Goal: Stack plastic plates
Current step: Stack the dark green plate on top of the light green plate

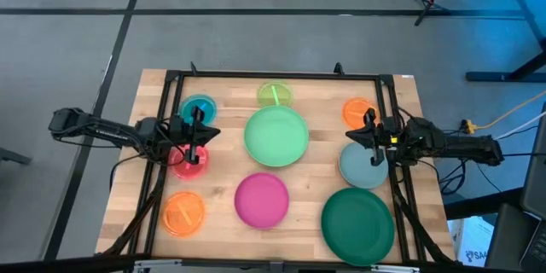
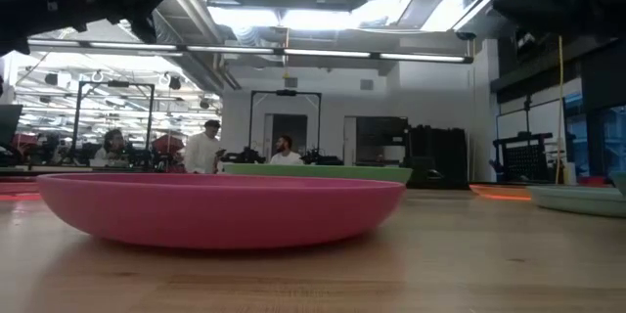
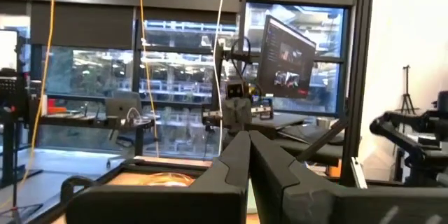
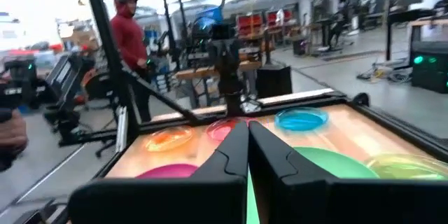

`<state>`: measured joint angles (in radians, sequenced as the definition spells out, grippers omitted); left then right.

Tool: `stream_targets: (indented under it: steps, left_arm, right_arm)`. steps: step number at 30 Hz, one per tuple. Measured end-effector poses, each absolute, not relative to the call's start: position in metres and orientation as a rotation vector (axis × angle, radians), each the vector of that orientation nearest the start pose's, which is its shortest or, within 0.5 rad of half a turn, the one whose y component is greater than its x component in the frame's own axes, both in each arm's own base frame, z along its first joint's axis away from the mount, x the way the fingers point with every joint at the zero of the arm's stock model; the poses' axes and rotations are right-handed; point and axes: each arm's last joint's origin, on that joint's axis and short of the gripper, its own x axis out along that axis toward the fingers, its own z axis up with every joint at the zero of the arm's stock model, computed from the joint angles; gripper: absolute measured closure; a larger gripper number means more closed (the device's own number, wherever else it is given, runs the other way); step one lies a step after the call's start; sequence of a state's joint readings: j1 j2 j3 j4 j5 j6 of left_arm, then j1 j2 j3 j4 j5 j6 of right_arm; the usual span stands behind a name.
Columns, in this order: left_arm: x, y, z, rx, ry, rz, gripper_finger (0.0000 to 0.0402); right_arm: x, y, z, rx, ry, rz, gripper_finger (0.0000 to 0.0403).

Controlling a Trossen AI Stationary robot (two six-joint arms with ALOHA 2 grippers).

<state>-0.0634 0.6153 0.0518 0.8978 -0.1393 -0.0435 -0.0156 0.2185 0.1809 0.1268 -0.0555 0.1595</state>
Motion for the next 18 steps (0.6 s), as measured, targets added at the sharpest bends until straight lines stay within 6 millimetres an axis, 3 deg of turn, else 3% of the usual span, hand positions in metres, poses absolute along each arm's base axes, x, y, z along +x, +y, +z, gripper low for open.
stream_targets:
  steps: [10,18]
  left_arm:
    - [0.167,-0.016,0.234,-0.006,-0.290,0.025,0.0398]
    - [0.183,-0.018,0.236,0.003,-0.248,0.033,0.0398]
  right_arm:
    - [0.143,0.024,0.245,0.108,0.272,0.186,0.0398]
    - [0.152,0.050,0.241,0.079,0.511,0.208,0.0398]
